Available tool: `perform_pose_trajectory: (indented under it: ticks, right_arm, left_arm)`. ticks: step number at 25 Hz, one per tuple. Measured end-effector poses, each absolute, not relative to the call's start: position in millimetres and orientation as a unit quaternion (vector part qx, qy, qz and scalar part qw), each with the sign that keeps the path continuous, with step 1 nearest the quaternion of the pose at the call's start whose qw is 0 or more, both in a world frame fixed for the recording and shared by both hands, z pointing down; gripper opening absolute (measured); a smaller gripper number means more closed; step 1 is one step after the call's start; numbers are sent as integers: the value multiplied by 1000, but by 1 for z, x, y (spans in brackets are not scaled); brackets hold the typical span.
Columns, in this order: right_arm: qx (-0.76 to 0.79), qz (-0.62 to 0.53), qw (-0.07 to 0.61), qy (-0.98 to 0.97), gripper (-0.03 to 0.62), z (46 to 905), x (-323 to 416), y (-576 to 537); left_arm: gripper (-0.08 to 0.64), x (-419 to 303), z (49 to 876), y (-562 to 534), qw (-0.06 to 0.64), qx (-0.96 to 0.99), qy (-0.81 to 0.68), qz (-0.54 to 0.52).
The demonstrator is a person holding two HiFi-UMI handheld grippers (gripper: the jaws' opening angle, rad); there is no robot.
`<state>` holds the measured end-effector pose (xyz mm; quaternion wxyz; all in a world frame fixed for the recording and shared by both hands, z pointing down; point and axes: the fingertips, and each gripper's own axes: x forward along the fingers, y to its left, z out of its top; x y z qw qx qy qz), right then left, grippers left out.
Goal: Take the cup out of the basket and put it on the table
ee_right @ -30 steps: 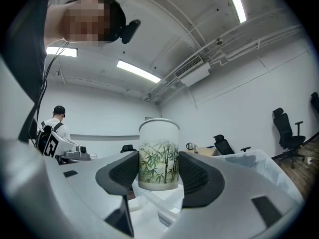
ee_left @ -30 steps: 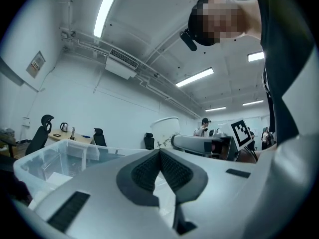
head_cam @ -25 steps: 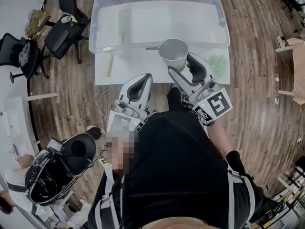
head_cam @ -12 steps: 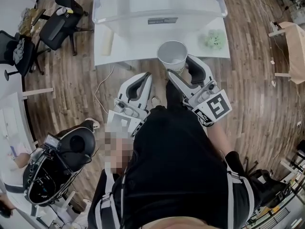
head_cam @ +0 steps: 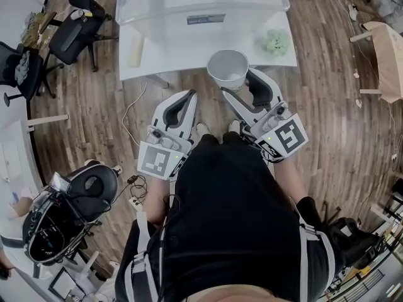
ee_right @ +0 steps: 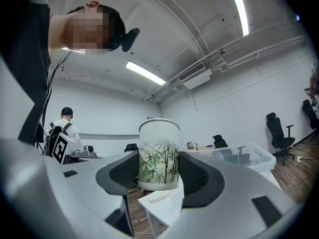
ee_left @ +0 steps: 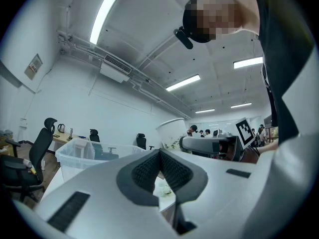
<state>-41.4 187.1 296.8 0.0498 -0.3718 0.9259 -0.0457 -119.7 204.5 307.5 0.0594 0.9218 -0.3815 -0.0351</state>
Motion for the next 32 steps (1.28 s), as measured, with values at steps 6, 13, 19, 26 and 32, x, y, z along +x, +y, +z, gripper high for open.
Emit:
perform_pose_trajectory:
  ticks: [6, 13, 19, 26, 32]
  right_arm:
    - [-358, -39, 50, 932, 250, 293, -17, 201]
    - [-347, -29, 50, 936, 250, 291, 5, 211]
    - [-342, -31, 55, 938, 250, 292, 19, 221]
    - [-344, -25, 60, 937, 250, 288, 32, 229]
    - [-346, -24, 63, 936, 250, 288, 36, 232]
  left_arm:
    - [17, -92, 305, 217, 56, 922, -381, -31]
    - [18, -68, 300, 227, 51, 920, -386, -33]
    - [17, -55, 302, 239, 51, 918, -393, -31]
    - [17, -44, 299, 247, 45, 918, -394, -30]
    - [17, -38, 298, 248, 40, 920, -389, -29]
